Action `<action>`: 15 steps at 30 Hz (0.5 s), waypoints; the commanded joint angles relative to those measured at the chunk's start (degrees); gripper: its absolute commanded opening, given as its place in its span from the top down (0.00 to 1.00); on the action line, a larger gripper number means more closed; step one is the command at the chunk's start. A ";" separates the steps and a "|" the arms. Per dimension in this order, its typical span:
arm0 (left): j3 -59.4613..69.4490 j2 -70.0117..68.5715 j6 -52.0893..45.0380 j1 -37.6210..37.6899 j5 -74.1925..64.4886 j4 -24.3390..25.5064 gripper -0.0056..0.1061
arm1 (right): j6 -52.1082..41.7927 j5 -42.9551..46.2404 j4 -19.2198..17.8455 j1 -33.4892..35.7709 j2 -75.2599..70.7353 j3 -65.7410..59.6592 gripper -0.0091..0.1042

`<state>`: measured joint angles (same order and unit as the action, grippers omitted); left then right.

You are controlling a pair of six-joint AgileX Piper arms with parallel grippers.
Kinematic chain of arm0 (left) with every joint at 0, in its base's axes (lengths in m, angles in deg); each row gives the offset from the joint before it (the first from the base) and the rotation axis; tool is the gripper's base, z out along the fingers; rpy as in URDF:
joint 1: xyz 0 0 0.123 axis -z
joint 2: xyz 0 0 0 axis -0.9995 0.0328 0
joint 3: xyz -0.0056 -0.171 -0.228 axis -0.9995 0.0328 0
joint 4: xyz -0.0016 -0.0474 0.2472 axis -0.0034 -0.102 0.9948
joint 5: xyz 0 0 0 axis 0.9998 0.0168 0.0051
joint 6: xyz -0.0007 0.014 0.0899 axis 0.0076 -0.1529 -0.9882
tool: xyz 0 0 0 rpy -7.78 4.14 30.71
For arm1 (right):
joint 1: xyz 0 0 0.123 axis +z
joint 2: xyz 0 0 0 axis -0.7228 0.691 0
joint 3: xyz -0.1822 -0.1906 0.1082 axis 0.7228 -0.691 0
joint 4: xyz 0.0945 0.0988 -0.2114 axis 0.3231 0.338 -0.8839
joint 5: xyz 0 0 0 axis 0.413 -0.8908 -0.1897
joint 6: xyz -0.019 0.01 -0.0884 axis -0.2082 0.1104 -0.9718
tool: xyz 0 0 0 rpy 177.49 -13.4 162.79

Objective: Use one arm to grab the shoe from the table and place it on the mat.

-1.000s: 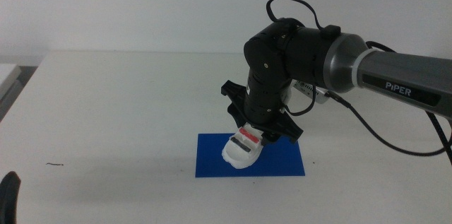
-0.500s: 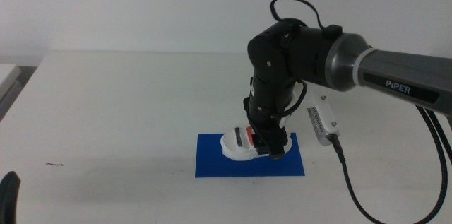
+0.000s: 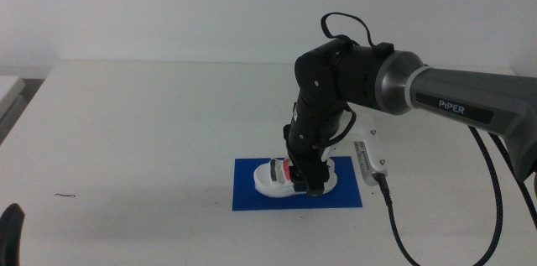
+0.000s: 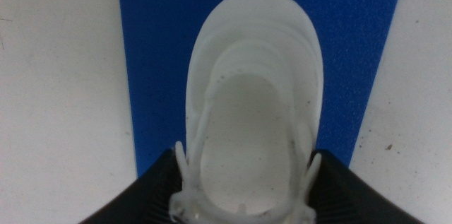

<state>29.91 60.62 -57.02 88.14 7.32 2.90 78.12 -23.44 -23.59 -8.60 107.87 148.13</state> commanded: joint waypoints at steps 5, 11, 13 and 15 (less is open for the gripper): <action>0.05 0.28 0.17 -0.13 0.70 -0.23 0.11 | 1.41 1.53 0.78 -0.58 0.46 0.11 0.72; 0.05 0.28 0.17 -0.13 0.70 -0.23 0.11 | 1.41 1.85 2.43 -0.58 0.46 0.11 0.34; 0.05 0.28 0.17 -0.13 0.70 -0.23 0.11 | 1.31 1.74 2.69 -0.58 0.46 0.11 0.18; 0.05 0.28 0.17 -0.13 0.70 -0.23 0.11 | 1.13 1.06 2.83 -0.58 -0.26 0.11 0.10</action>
<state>29.91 60.62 -57.02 88.14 7.32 2.90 78.12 -21.58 -20.74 -8.72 108.30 148.13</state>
